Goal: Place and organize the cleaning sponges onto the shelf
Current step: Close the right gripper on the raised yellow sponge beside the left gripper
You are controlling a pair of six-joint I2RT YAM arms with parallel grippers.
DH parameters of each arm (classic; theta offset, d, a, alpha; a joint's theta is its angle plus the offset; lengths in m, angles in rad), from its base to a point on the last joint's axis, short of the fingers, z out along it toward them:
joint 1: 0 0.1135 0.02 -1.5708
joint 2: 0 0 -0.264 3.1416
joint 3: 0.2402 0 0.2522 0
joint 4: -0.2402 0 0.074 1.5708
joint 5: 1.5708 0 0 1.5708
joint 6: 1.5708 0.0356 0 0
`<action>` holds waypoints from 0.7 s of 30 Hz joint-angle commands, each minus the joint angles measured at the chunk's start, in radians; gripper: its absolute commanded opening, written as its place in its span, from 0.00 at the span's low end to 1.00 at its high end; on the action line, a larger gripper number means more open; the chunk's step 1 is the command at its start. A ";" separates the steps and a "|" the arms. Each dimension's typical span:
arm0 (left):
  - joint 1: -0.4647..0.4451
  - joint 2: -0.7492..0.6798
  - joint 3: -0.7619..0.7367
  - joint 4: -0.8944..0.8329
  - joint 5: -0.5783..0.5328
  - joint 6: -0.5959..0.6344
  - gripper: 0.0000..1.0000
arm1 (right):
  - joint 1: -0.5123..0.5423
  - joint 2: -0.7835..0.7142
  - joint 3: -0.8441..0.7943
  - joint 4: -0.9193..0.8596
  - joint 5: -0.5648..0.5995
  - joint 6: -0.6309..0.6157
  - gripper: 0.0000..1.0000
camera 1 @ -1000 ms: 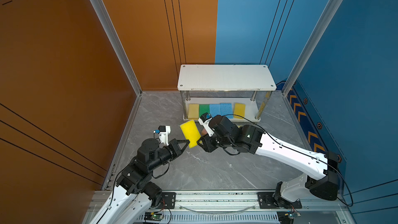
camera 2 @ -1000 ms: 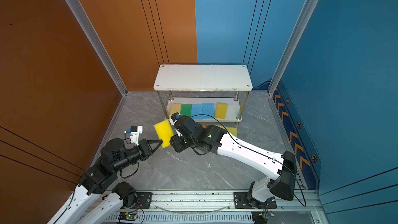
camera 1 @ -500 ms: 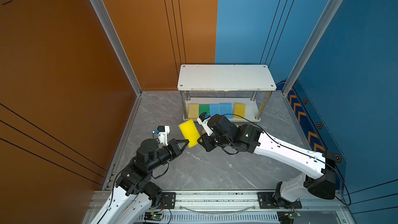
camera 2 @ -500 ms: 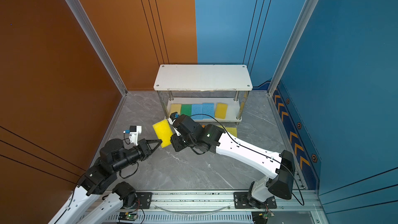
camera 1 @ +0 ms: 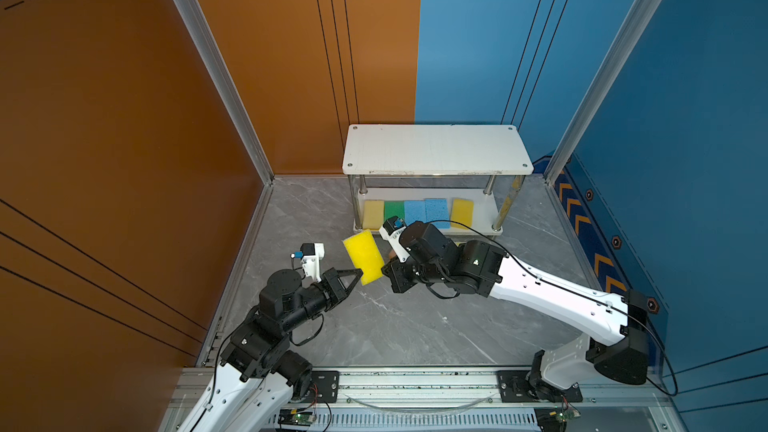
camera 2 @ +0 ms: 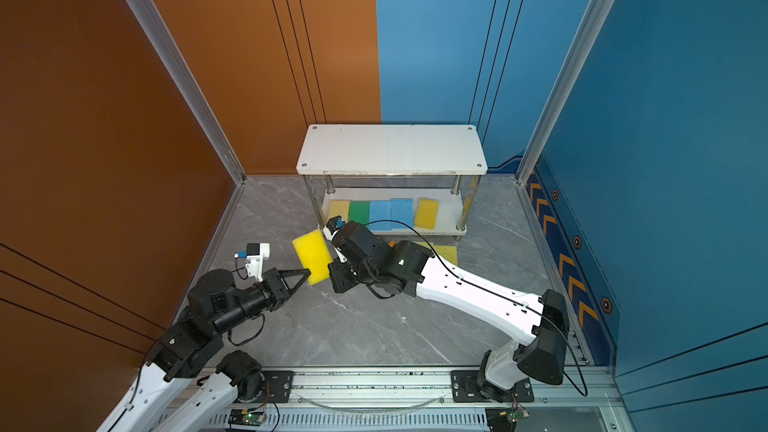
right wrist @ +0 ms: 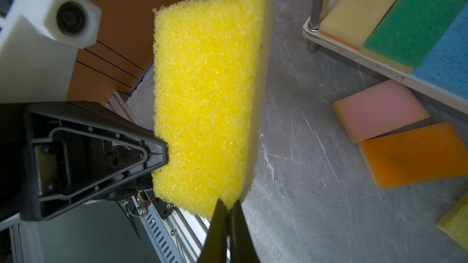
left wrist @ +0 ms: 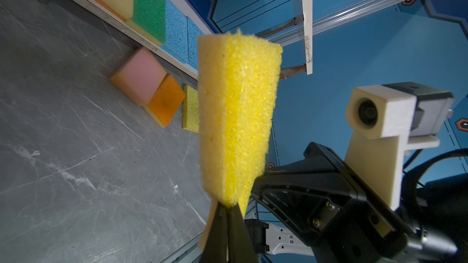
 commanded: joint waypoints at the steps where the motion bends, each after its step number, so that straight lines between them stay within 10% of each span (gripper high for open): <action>1: 0.014 -0.011 0.014 -0.004 0.041 0.001 0.01 | 0.005 -0.017 0.012 0.031 0.009 0.013 0.00; 13: 0.053 -0.040 0.101 -0.138 0.036 0.090 0.71 | -0.073 -0.118 0.000 0.084 0.038 0.078 0.00; 21: 0.064 -0.056 0.096 -0.197 0.028 0.139 0.78 | -0.156 -0.087 0.153 0.087 0.065 0.093 0.00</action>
